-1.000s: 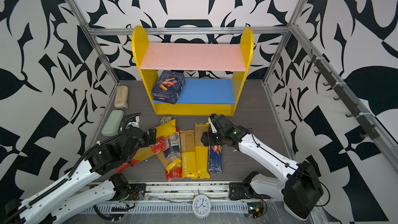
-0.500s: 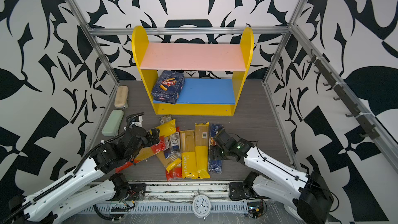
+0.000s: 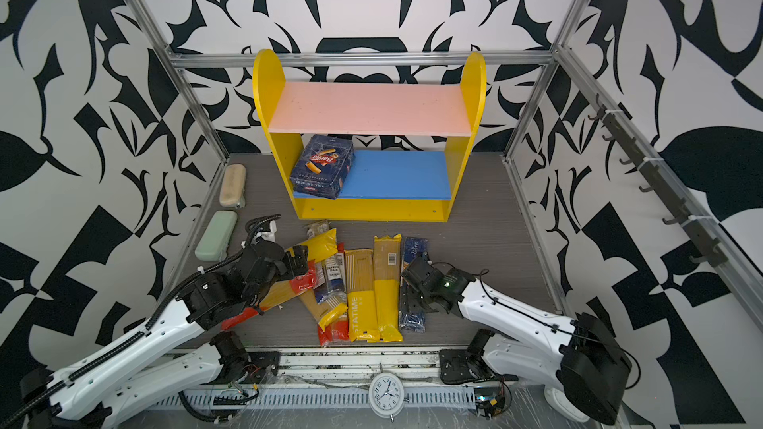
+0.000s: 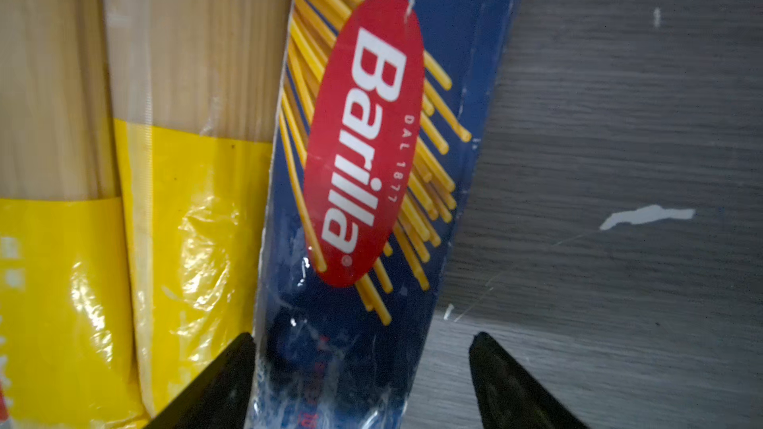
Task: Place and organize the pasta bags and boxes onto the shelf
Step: 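Lower the right gripper onto the blue Barilla spaghetti box and grip it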
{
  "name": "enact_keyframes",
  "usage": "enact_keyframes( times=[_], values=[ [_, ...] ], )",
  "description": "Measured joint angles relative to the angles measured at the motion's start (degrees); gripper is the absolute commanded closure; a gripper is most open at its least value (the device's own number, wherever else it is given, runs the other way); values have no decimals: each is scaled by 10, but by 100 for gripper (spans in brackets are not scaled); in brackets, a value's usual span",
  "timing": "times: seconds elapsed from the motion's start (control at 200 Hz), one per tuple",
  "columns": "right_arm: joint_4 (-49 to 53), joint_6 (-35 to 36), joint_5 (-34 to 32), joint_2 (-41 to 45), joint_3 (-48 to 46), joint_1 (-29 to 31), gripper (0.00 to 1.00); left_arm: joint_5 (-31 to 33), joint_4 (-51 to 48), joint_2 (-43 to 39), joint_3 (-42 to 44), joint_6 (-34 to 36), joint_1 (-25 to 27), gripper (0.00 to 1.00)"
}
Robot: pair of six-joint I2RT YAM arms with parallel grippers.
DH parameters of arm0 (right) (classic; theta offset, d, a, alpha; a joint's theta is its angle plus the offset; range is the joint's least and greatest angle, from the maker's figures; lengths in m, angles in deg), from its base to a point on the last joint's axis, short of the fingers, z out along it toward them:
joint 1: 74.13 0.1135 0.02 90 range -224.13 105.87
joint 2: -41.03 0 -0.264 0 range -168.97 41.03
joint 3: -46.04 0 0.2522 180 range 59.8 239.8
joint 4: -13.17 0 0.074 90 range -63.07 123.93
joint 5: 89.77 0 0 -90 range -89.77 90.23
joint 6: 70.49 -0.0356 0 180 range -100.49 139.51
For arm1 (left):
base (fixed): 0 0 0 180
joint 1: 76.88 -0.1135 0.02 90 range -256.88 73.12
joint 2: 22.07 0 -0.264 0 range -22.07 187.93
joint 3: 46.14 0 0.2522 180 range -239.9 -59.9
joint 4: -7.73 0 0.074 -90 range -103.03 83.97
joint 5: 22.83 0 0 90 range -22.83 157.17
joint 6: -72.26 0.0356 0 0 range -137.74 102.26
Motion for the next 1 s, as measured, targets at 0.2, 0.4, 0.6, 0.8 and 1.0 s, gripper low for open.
enact_keyframes(
  times=[0.2, 0.4, 0.6, 0.8, 1.0],
  values=[
    [-35, -11, -2, -53, 0, 18, 16, 0, 0, -10, 4, 4, 0, 1],
    [-51, -22, -3, -87, 0, 23, 18, 0, -1, -23, 13, 6, 0, 1],
    [-61, -33, -4, -107, -1, 23, 30, 1, -2, -33, 17, 7, 0, 1],
    [-57, -45, -7, -87, -5, 25, 50, 1, -10, -50, 21, 7, 0, 1],
    [-30, -48, -6, -18, -19, 25, 54, 5, -27, -75, 21, 6, 0, 1]
  ],
)
